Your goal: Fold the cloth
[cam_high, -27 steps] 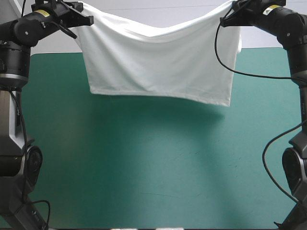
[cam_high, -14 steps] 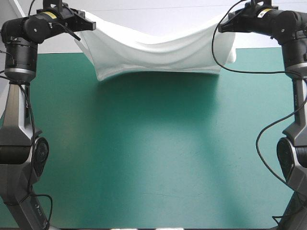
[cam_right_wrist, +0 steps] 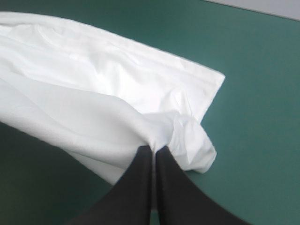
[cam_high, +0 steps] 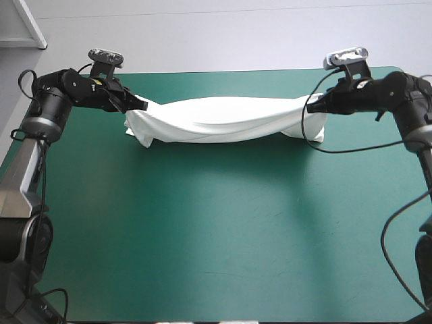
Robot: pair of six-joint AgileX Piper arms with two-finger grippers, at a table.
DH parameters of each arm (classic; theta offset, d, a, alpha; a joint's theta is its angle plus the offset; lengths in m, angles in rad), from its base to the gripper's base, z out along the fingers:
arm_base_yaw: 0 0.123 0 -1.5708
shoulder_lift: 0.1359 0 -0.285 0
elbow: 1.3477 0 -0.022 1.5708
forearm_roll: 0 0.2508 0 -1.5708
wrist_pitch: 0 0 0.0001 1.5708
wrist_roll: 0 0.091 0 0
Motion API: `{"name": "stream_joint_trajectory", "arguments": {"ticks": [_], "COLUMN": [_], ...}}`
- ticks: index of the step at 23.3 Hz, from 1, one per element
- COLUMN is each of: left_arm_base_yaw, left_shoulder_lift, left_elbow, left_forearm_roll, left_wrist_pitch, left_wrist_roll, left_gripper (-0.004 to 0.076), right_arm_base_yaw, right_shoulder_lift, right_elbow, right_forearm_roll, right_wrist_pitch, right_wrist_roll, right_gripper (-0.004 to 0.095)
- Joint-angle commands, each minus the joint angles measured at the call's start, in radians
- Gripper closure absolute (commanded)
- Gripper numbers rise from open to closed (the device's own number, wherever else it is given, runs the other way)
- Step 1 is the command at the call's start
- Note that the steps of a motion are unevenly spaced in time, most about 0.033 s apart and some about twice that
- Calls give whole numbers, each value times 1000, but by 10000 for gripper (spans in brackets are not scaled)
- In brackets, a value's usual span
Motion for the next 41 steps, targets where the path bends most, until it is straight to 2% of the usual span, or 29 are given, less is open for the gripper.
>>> {"name": "stream_joint_trajectory", "arguments": {"ticks": [1, 5, 9, 13, 17, 21, 25, 27, 31, 32, 34, 36, 37, 39, 41], "left_arm_base_yaw": [-1, -1, -1, -1, -1, -1, -1, -1, -1, -1, -1, -1, -1, -1, -1], "left_shoulder_lift": [-144, -274, -350, -480, -546, -587, -600, -600, -601, -601, -601, -601, -601, -601, -603], "left_elbow": [154, 421, 552, 737, 890, 1031, 1074, 1074, 1074, 1074, 1074, 1074, 1074, 1074, 1074], "left_forearm_roll": [-33, -128, -118, -111, -90, 81, 159, 183, 193, 193, 191, 191, 191, 191, 191], "left_wrist_pitch": [-100, -143, -161, -145, -147, -125, -31, 11, 1, 5, 21, 31, 36, 46, 57], "left_wrist_roll": [15, 95, 95, 89, 75, -49, -133, -143, -166, -166, -169, -169, -169, -167, -167], "left_gripper": [705, 705, 705, 705, 705, 705, 705, 705, 705, 705, 704, 689, 667, 591, 463], "right_arm_base_yaw": [-33, -50, -50, -50, -50, -50, -50, -50, -50, -50, -50, -50, -50, -50, -50], "right_shoulder_lift": [-128, -265, -331, -444, -525, -598, -666, -684, -694, -694, -694, -694, -694, -697, -703], "right_elbow": [145, 387, 498, 719, 853, 937, 1005, 1018, 1018, 1018, 1018, 1018, 1018, 1014, 1005], "right_forearm_roll": [48, 54, 94, 101, 99, -3, -130, -139, -136, -136, -136, -134, -131, -116, -114], "right_wrist_pitch": [-93, -137, -126, -109, -95, -17, 40, 58, 68, 73, 78, 78, 78, 74, 56], "right_wrist_roll": [-42, -60, -65, -47, -18, 58, 189, 199, 202, 202, 202, 198, 198, 195, 193], "right_gripper": [921, 921, 921, 921, 921, 921, 921, 921, 912, 895, 801, 660, 557, 426, 381]}}
